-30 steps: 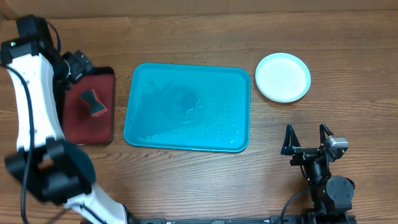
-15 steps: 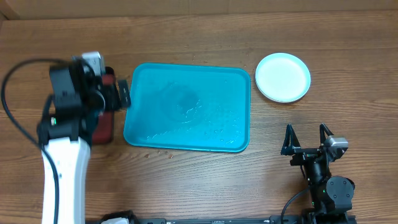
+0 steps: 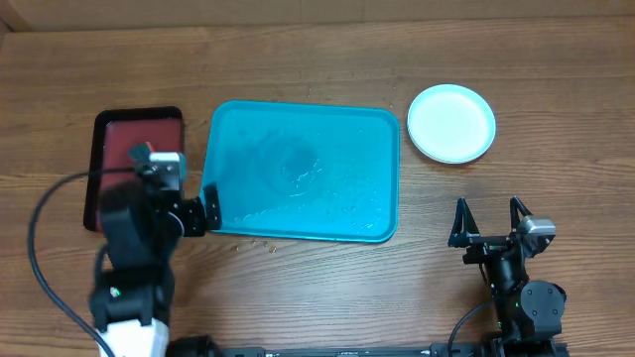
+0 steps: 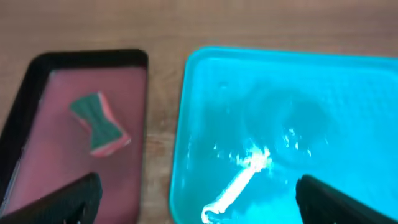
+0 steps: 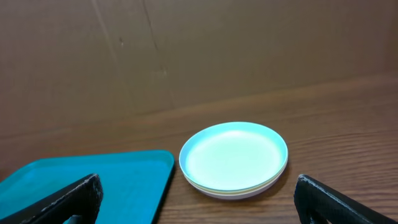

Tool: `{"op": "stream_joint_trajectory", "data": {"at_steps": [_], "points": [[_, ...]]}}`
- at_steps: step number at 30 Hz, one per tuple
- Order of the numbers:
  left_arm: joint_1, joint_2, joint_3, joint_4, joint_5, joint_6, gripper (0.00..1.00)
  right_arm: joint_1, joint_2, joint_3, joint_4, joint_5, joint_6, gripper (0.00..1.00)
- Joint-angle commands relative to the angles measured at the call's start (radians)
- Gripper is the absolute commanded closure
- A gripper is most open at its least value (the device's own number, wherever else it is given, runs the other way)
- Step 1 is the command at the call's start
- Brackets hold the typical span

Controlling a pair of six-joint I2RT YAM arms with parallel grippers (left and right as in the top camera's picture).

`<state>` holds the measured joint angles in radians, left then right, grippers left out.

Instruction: Clean dirty plates on tray and stack at the side

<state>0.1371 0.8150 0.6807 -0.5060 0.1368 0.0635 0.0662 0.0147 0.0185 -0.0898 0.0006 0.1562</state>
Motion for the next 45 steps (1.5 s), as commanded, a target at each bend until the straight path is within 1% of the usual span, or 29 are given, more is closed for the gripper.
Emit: {"op": "stream_joint_trajectory", "data": {"at_steps": [1,6,10,16,23,30,35,37,45], "points": [[-0.001,-0.13,-0.175,0.143,0.081,0.026,0.0,-0.003,-0.012,-0.01,0.006,0.006,-0.007,0.0],[-0.001,-0.269,-0.367,0.346,0.167,0.0,0.0,-0.003,-0.012,-0.01,0.006,0.006,-0.007,0.0],[-0.003,-0.364,-0.489,0.483,0.171,0.0,0.0,-0.003,-0.012,-0.01,0.006,0.006,-0.007,0.0],[-0.021,-0.472,-0.591,0.566,0.155,0.0,0.0,-0.003,-0.012,-0.01,0.006,0.006,-0.007,0.0],[-0.035,-0.591,-0.671,0.636,0.139,0.0,0.0,-0.003,-0.012,-0.01,0.006,0.006,-0.007,0.0],[-0.117,-0.686,-0.676,0.568,0.014,0.0,0.0,-0.003,-0.012,-0.01,0.006,0.006,-0.007,0.0],[-0.131,-0.782,-0.676,0.431,-0.016,-0.003,0.0,-0.003,-0.012,-0.01,0.006,0.006,-0.007,0.0],[-0.131,-0.815,-0.676,0.437,-0.022,-0.018,0.0,-0.003,-0.012,-0.01,0.006,0.006,-0.008,0.0],[-0.132,-0.812,-0.676,0.431,-0.065,-0.031,0.0,-0.003,-0.012,-0.01,0.006,0.006,-0.007,0.0]]}}
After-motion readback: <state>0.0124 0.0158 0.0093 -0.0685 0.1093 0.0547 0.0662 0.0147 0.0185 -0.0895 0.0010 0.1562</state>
